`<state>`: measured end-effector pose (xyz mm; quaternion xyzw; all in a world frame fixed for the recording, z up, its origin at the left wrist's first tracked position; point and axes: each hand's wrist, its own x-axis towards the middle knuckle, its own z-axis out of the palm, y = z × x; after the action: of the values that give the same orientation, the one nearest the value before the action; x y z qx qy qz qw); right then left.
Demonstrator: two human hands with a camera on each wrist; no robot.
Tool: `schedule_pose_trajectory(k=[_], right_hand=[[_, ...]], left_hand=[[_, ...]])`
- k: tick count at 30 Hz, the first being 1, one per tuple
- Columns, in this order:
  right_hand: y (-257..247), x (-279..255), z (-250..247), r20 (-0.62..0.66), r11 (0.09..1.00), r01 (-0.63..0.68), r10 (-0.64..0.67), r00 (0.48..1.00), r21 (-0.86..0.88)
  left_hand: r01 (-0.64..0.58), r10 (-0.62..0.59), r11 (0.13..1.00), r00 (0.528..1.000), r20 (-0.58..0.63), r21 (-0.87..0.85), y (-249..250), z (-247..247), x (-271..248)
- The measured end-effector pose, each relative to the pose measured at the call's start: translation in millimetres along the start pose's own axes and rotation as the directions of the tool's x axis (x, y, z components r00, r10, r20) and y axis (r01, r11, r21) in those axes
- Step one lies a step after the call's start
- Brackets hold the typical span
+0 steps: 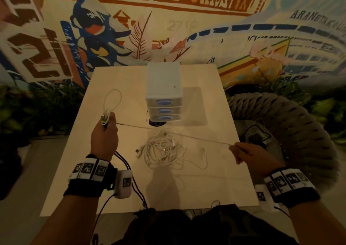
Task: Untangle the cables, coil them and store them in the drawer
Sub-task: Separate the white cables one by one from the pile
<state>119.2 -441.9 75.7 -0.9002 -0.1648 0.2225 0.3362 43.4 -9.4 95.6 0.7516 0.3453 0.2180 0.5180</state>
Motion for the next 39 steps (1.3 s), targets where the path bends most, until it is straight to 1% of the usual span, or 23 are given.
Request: schedule_pose_trajectory(k=[2,4,7,10,13,15,17,18,20,21,22,24,25,26,28,30,32,35,37,38,39], right_hand=[[7,-8,1,0.03,0.996,-0.073,0.072,0.997,0.052],[7,-15,1,0.014,0.988,-0.121,0.12,0.993,0.098],[3,-23,-7,-0.083,0.975,-0.165,0.179,0.98,0.15],[2,-29,-22,-0.2,0.978,-0.174,0.195,0.96,0.117],[4,-36,-30,-0.265,0.966,-0.163,0.214,0.94,0.201],[-2,-40,-32,-0.287,0.948,-0.105,0.195,0.938,0.3],[-16,-43,-34,-0.359,0.905,0.0,0.169,0.918,0.426],[-24,-44,-37,-0.394,0.853,0.081,0.151,0.907,0.515],[-39,-39,-39,-0.45,0.695,0.242,0.131,0.883,0.677],[-51,-35,-40,-0.486,0.636,0.308,0.121,0.866,0.708],[-65,-30,-40,-0.509,0.604,0.363,0.084,0.857,0.71],[-100,-23,-36,-0.537,0.596,0.444,-0.025,0.843,0.669],[-118,-19,-33,-0.526,0.619,0.46,-0.089,0.846,0.636],[-134,-16,-28,-0.491,0.643,0.47,-0.164,0.856,0.605],[-162,-9,-13,-0.362,0.664,0.453,-0.283,0.888,0.594],[-181,-1,4,-0.249,0.661,0.416,-0.336,0.908,0.625],[-190,8,19,-0.181,0.65,0.404,-0.384,0.906,0.644],[-196,15,33,-0.14,0.587,0.4,-0.437,0.888,0.705],[-197,16,36,-0.139,0.55,0.388,-0.439,0.888,0.74],[-196,17,38,-0.151,0.555,0.391,-0.428,0.891,0.734],[-194,19,40,-0.184,0.581,0.411,-0.41,0.893,0.703]], left_hand=[[0.032,-0.032,0.999,0.999,-0.004,0.013,-7,-6,7],[0.033,-0.035,0.998,0.999,0.031,0.045,-9,-8,10],[0.039,-0.045,0.996,0.996,0.072,0.083,-10,-5,11],[0.061,-0.07,0.99,0.995,0.07,0.126,-14,-6,14],[0.084,-0.094,0.983,0.994,0.056,0.161,-18,-12,20],[0.103,-0.12,0.976,0.989,0.082,0.192,-17,-17,21],[0.1,-0.134,0.964,0.983,0.125,0.246,-11,-19,16],[0.072,-0.119,0.959,0.98,0.159,0.273,-9,-18,13],[-0.014,-0.056,0.961,0.968,0.244,0.275,-2,-15,3],[-0.061,-0.018,0.966,0.955,0.297,0.253,2,-12,-3],[-0.113,0.022,0.965,0.933,0.358,0.236,7,-8,-10],[-0.227,0.111,0.956,0.864,0.491,0.183,18,0,-23],[-0.275,0.154,0.951,0.817,0.555,0.14,26,4,-31],[-0.318,0.194,0.943,0.768,0.61,0.101,33,8,-37],[-0.391,0.261,0.919,0.687,0.678,0.042,45,14,-48],[-0.416,0.309,0.909,0.639,0.704,-0.022,56,17,-55],[-0.401,0.335,0.912,0.614,0.715,-0.083,63,18,-58],[-0.374,0.366,0.914,0.588,0.722,-0.158,66,15,-58],[-0.374,0.366,0.914,0.592,0.719,-0.157,65,13,-57],[-0.387,0.366,0.911,0.597,0.714,-0.143,65,12,-56],[-0.397,0.368,0.908,0.605,0.707,-0.133,63,12,-56]])
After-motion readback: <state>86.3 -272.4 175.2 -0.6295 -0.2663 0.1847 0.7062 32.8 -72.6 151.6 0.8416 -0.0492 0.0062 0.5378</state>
